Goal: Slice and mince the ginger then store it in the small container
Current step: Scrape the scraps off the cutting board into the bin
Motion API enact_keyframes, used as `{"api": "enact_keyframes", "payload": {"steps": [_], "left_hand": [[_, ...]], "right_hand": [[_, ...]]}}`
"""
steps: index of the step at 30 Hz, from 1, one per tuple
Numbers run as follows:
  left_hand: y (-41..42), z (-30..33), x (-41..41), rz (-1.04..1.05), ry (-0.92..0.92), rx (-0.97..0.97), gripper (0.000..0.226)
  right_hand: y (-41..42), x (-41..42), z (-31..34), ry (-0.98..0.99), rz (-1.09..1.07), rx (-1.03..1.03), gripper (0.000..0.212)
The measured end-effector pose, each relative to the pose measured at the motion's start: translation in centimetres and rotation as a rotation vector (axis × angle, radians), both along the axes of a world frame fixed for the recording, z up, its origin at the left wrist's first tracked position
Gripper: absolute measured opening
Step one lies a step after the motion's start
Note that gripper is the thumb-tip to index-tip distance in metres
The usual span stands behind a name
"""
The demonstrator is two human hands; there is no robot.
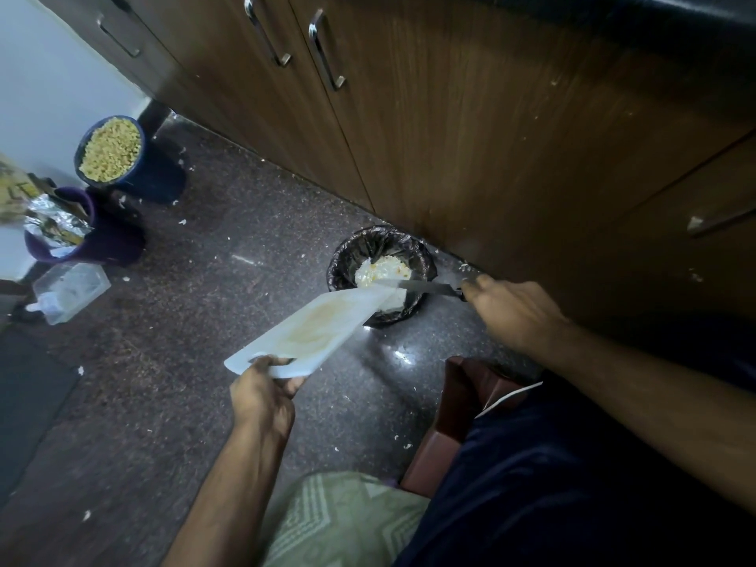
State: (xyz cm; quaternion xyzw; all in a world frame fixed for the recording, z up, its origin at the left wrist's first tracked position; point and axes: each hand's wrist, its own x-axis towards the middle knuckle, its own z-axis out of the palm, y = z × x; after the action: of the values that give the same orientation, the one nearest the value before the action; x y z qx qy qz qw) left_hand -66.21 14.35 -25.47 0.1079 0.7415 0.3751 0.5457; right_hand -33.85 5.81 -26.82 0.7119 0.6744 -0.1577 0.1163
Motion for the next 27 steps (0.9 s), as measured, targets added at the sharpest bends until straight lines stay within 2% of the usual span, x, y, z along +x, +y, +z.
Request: {"api": "enact_keyframes", "payload": {"steps": [7,14,16,19,23,25,27], "left_hand": [[0.7,2.0,0.1,-0.091,0.020,0.096,0.027],[0.4,5.5,-0.1,-0.193,-0.026,0.169,0.031],[0.8,6.7,-0.7,-0.210,-0.097,0.253,0.027],[1.1,8.2,-1.9,-0.208,-0.339,0.390,0.020],[0.1,9.3,-2.7,-0.296,-0.436,0.396,0.014],[-0.4,10.0,-2.5,-0.357,-0.453,0.406,0.032],[-1.0,10.9,-1.4,-0.405,-0.480,0.448,0.034]], "right_hand": [[-0.7,0.2,2.3,0.021,-0.099,0.067,0.055],[-2.5,1.1,5.5,0.086,-0.115,0.288,0.060],[-3.6,1.5,7.4,0.122,-0.091,0.414,0.057],[-5.7,1.7,10.6,0.164,-0.079,0.592,0.055],[-10.3,1.8,13.8,0.144,-0.135,0.709,0.054],[-12.7,2.1,14.9,0.171,-0.178,0.752,0.053],[-15.0,2.5,15.9,0.196,-0.195,0.778,0.049]]}}
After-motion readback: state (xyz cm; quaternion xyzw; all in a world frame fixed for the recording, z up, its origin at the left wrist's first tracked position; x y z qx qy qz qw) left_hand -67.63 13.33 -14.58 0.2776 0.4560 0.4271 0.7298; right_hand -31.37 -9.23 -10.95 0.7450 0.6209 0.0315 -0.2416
